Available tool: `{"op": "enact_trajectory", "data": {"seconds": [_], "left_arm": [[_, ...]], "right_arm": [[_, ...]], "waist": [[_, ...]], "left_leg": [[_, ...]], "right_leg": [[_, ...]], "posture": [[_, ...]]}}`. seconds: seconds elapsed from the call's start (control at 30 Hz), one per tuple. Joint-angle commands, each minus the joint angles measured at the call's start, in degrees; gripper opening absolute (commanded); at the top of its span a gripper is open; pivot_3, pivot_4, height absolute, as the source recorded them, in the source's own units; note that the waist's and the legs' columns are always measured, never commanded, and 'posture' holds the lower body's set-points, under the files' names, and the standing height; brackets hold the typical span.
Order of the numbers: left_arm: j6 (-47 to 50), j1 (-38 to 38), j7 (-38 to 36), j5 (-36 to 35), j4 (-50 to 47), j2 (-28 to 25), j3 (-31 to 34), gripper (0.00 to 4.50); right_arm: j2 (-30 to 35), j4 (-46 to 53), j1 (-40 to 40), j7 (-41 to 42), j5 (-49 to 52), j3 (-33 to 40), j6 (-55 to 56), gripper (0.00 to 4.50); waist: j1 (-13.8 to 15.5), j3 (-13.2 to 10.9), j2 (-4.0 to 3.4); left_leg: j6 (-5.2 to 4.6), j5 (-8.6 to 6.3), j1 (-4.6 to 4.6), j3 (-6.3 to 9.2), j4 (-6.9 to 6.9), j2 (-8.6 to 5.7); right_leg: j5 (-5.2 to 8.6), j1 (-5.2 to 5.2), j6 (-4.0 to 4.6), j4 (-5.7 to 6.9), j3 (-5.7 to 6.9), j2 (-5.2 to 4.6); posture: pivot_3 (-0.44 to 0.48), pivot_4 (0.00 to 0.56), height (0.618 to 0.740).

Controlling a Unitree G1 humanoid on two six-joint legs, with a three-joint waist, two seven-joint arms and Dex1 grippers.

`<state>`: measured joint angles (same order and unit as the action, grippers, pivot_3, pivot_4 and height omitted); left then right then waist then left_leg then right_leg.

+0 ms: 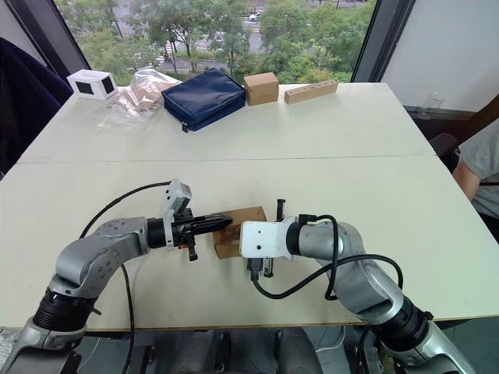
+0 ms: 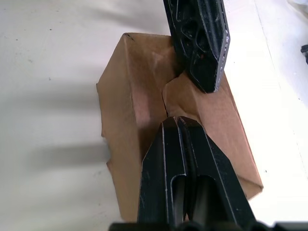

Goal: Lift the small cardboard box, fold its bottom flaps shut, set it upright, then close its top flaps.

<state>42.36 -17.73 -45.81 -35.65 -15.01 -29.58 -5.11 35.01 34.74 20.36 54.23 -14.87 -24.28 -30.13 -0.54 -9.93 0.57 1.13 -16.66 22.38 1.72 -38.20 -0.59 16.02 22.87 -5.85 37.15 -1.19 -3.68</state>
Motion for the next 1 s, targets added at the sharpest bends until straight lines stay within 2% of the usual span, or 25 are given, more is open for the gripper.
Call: {"op": "enact_trajectory", "data": {"seconds": [0.03, 0.33, 0.63, 0.87, 1.0], "left_arm": [[1.39, 0.27, 0.92, -0.08, 1.03, 0.37, 0.69, 0.03], [3.11, 0.16, 0.97, -1.64, -0.3, 0.54, 2.24, 0.03], [2.01, 0.72, 0.2, -0.11, -0.16, -0.17, 0.76, 0.03], [1.48, 0.12, 0.28, -0.27, 0.46, 0.33, 1.72, 0.03], [1.9, -0.79, -0.34, -1.58, -0.09, -0.65, 3.53, 0.03]], "right_arm": [[-0.32, -0.29, 0.94, -0.17, 0.09, -1.33, 0.71, 0.0], [1.71, -5.45, 3.85, -1.08, -6.37, -6.0, 1.78, 0.0], [4.61, -9.35, 5.49, -2.81, -12.63, -6.33, 7.22, 0.0], [2.47, -0.15, 1.27, 1.34, -0.95, 0.35, 3.51, 0.0], [-1.38, 6.33, -1.19, 2.44, 11.72, 9.23, -2.38, 0.0]], "waist": [[-0.05, 0.0, 0.0], [-0.08, 0.0, 0.0], [0.0, 0.02, 0.02], [0.17, 0.02, 0.02], [-0.02, 0.0, 0.03]], "left_leg": [[0.0, 0.0, 0.0, 0.0, 0.0, 0.0], [0.0, 0.0, -0.01, 0.0, 0.01, 0.0], [0.01, 0.01, -0.05, 0.0, 0.0, -0.01], [0.01, 0.01, -0.06, 0.02, 0.01, -0.02], [0.01, 0.01, -0.06, 0.05, 0.03, 0.01]], "right_leg": [[0.0, 0.0, 0.0, 0.0, 0.0, 0.0], [0.0, 0.0, 0.0, 0.01, 0.07, 0.04], [0.0, -0.06, 0.0, 0.01, 0.09, 0.03], [0.0, -0.1, 0.0, -0.02, 0.09, 0.0], [0.0, -0.08, 0.0, -0.03, 0.07, -0.01]], "posture": [[0.0, 0.15, 0.74], [0.0, 0.15, 0.74], [0.0, 0.15, 0.74], [0.0, 0.15, 0.74], [0.0, 0.15, 0.74]]}}
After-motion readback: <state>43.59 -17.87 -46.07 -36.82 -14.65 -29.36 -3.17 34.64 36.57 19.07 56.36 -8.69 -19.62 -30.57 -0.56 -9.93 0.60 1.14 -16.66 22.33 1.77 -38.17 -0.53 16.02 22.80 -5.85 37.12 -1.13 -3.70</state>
